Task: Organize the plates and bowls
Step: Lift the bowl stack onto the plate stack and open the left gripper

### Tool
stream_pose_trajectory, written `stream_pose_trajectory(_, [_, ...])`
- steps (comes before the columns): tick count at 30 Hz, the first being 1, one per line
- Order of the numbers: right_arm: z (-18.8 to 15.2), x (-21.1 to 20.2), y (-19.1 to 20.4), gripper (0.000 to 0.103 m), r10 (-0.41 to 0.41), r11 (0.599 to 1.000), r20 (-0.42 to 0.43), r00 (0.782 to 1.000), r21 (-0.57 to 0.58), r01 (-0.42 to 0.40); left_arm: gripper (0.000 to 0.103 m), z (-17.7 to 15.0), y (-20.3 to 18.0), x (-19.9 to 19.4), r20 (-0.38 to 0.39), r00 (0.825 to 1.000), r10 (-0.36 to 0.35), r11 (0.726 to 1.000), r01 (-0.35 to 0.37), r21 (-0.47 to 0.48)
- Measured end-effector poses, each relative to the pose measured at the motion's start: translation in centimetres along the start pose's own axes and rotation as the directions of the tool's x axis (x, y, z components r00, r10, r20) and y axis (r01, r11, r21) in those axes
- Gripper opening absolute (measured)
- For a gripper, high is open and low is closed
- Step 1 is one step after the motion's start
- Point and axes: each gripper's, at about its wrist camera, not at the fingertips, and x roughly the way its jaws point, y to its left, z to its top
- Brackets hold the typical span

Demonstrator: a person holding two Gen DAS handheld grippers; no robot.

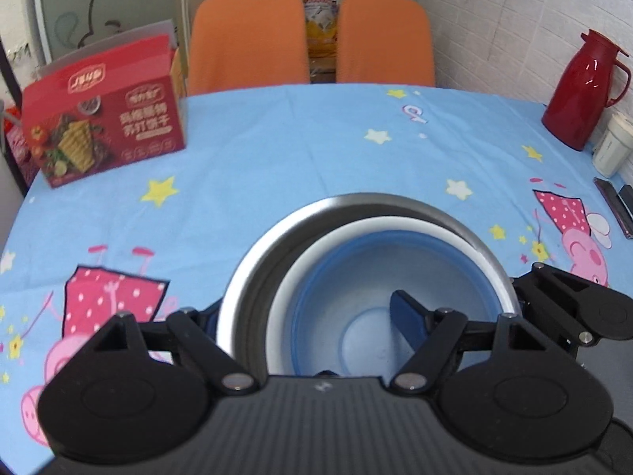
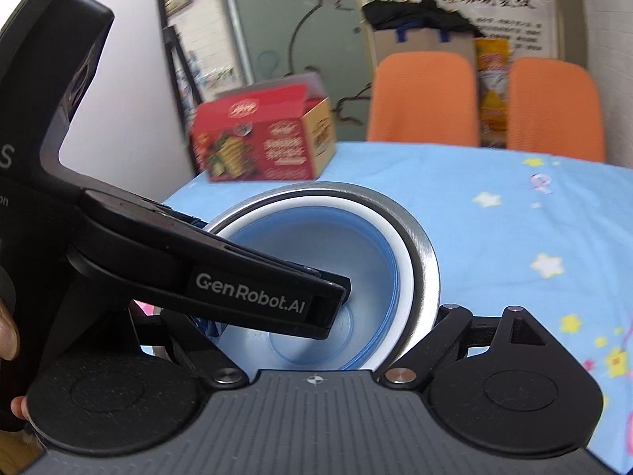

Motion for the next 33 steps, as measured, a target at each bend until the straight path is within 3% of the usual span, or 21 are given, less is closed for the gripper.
stream_pose_trajectory(5, [-2.0, 1.2, 1.6, 0.075, 0.021, 1.0, -0.069, 0.997, 0.003, -0.02, 0.077, -2.5, 1.7, 1.0, -0.039, 0.999, -0.026, 0.999, 0.024, -0.039])
stream_pose_trajectory(15, [-2.2, 2.5, 1.2, 0.076, -0.008, 1.0, -0.093, 0.996, 0.019, 0.01, 0.079, -1.8, 2.4, 2.9, -0.026, 0.998, -0.064, 0.997, 0.063, -0.044])
stream_pose_trajectory(19, [-2.1, 3.0, 0.4, 0.075, -0.01, 0.999, -0.108, 0.994, 0.041, 0.015, 0.09, -1.3, 2.2, 2.0, 0.038, 0.999, -0.022, 0.999, 0.024, -0.033])
stream_pose_trajectory(23, [-1.7, 2.1, -0.2, 0.075, -0.016, 0.998, -0.07, 0.997, 0.062, 0.02, 0.093, -0.9, 2.5, 0.4, 0.109, 0.993, 0.044, 0.999, -0.041, -0.031])
stream_pose_trajectory(33, [-1.4, -0.9, -2.3, 0.075, -0.056, 0.99, 0.009, 0.998, 0.127, 0.054, 0.094, -1.4, 1.7, -1.9, 0.168, 0.985, 0.049, 0.998, -0.04, -0.057])
